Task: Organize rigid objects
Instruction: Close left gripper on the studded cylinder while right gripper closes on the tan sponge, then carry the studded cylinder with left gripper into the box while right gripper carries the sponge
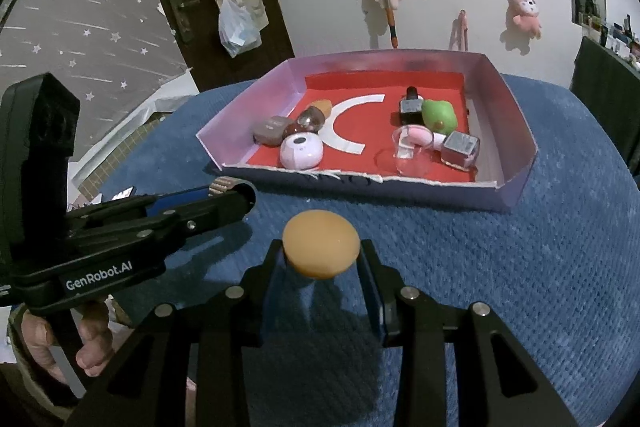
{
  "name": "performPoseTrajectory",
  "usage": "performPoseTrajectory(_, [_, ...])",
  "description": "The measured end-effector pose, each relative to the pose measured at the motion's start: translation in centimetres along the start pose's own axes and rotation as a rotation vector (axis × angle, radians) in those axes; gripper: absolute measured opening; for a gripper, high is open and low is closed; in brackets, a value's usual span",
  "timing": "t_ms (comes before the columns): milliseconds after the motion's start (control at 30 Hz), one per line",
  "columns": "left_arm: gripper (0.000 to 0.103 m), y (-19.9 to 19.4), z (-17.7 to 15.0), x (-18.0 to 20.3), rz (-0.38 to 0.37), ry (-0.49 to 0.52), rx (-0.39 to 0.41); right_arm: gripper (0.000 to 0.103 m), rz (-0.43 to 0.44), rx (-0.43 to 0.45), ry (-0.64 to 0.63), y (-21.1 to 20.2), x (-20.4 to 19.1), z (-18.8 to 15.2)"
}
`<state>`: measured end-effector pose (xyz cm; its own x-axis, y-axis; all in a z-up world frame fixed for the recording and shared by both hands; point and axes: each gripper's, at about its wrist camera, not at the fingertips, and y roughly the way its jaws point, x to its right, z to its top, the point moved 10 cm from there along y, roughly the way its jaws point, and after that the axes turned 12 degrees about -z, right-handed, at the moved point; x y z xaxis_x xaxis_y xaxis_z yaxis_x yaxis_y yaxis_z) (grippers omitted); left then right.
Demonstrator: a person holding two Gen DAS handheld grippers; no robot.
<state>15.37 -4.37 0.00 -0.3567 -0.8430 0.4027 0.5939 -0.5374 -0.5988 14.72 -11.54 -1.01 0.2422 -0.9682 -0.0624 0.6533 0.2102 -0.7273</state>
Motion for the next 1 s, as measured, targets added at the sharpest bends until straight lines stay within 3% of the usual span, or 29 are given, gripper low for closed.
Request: performPoseTrajectory(1000, [0.029,3.6,3.7,-1.0,-0.033,-0.007,-0.037,0.039,-0.015,-0.018,0.062,3.5,3.3,4.8])
